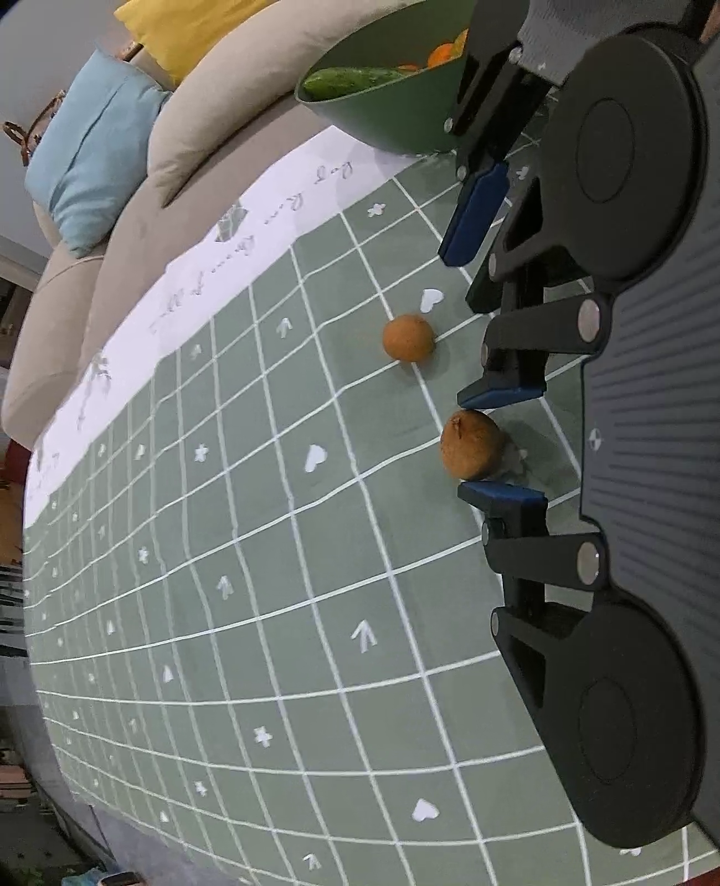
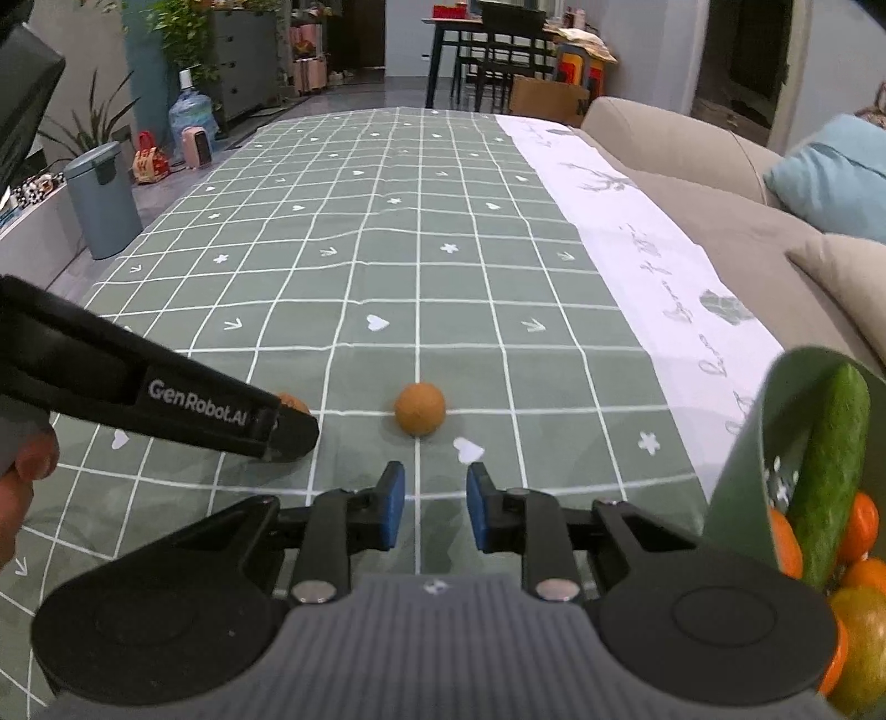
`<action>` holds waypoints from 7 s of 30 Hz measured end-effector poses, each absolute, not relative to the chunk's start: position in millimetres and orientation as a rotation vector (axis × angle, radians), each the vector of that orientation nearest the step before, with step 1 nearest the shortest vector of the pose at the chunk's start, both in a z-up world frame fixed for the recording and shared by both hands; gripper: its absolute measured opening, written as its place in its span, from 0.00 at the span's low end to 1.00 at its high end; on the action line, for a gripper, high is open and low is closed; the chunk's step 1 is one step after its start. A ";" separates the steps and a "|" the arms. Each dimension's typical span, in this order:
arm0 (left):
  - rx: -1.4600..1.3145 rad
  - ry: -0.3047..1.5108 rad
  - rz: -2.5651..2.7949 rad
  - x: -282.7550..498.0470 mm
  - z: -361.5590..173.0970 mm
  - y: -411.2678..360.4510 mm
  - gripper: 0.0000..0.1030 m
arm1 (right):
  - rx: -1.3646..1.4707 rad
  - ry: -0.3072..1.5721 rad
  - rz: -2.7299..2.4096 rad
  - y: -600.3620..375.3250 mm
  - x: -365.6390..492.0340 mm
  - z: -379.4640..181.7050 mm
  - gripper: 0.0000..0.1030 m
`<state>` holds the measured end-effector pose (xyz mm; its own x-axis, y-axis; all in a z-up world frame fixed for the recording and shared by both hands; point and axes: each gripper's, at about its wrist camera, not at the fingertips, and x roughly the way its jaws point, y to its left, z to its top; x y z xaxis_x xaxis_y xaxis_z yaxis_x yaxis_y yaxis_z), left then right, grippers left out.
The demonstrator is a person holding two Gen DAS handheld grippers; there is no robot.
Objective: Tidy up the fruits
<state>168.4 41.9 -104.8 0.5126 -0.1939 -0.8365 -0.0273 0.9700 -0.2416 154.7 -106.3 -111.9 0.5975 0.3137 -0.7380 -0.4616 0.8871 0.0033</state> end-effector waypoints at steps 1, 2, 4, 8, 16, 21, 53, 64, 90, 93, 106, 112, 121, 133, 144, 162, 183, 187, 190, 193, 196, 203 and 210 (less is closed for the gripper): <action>-0.238 1.027 -0.098 169.0 -103.1 43.8 0.30 | -0.199 0.810 0.458 -104.4 156.6 -111.7 0.19; -0.240 1.025 -0.091 169.3 -101.5 46.0 0.30 | -0.203 0.807 0.462 -102.6 158.7 -111.8 0.19; -0.243 1.023 -0.076 170.9 -98.4 50.8 0.30 | -0.208 0.806 0.465 -97.9 163.9 -112.8 0.19; -0.242 1.026 -0.063 173.3 -95.3 56.7 0.30 | -0.211 0.812 0.458 -90.4 173.1 -116.4 0.19; -0.220 1.027 -0.057 175.1 -95.0 56.9 0.30 | -0.205 0.818 0.455 -84.4 182.1 -119.5 0.19; -0.222 1.027 -0.053 175.1 -95.0 58.7 0.30 | -0.196 0.822 0.449 -82.3 186.4 -121.2 0.19; -0.143 1.003 -0.177 99.5 -42.8 10.9 0.30 | -0.088 0.887 0.402 -137.7 74.6 -53.1 0.17; -0.070 0.984 -0.274 80.1 -21.3 -39.2 0.31 | -0.035 0.872 0.355 -190.0 39.4 -29.6 0.17; 0.001 1.054 -0.549 180.1 -25.1 -174.5 0.31 | -0.123 0.800 0.268 -319.7 113.9 -25.1 0.17; 0.011 1.092 -0.538 189.7 -34.1 -179.1 0.31 | -0.120 0.819 0.285 -325.7 132.7 -36.6 0.17; -0.001 1.152 -0.527 206.6 -51.8 -176.6 0.31 | -0.099 0.905 0.325 -324.9 180.1 -74.8 0.17; 0.009 1.147 -0.542 208.2 -56.6 -180.6 0.30 | -0.094 0.932 0.321 -324.0 185.9 -84.8 0.17; 0.011 1.138 -0.551 206.3 -55.8 -179.4 0.31 | -0.069 0.930 0.312 -327.3 183.5 -83.3 0.19; 0.010 1.132 -0.604 215.8 -50.7 -211.5 0.31 | -0.181 0.882 0.262 -336.9 152.7 -59.1 0.29; 0.006 1.184 -0.559 227.7 -69.9 -230.5 0.35 | -0.150 0.887 0.255 -343.6 146.7 -63.3 0.29; 0.046 0.945 -0.441 176.0 18.6 -151.5 0.53 | -0.129 0.819 0.233 -313.4 125.3 -4.9 0.39; 0.069 0.626 -0.172 52.3 65.6 -33.8 0.73 | 0.039 0.565 0.099 -216.6 13.5 74.8 0.79; 0.064 0.614 -0.116 40.6 53.5 -23.0 0.76 | -0.002 0.556 0.050 -204.4 -3.7 56.8 0.80; 0.063 0.625 -0.093 35.5 41.0 -18.2 0.76 | -0.004 0.574 0.025 -202.7 -8.0 41.4 0.81; 0.068 0.668 -0.079 33.9 24.8 -15.6 0.79 | 0.000 0.614 0.031 -202.7 -7.9 25.9 0.82; 0.082 0.719 -0.063 32.0 10.6 -16.5 0.80 | -0.025 0.624 0.032 -200.5 -8.3 14.7 0.82; 0.057 0.785 -0.059 31.9 -1.0 -15.1 0.81 | -0.056 0.625 0.054 -196.1 -5.1 3.7 0.83; 0.063 0.793 -0.060 30.3 -2.0 -16.4 0.82 | -0.057 0.633 0.064 -194.4 -5.7 0.5 0.83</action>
<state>30.3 -16.4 -2.0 0.7003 -0.0302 -0.7132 0.0774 0.9964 0.0338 -5.7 -194.4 0.5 0.8044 0.0427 -0.5925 -0.0773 0.9965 -0.0331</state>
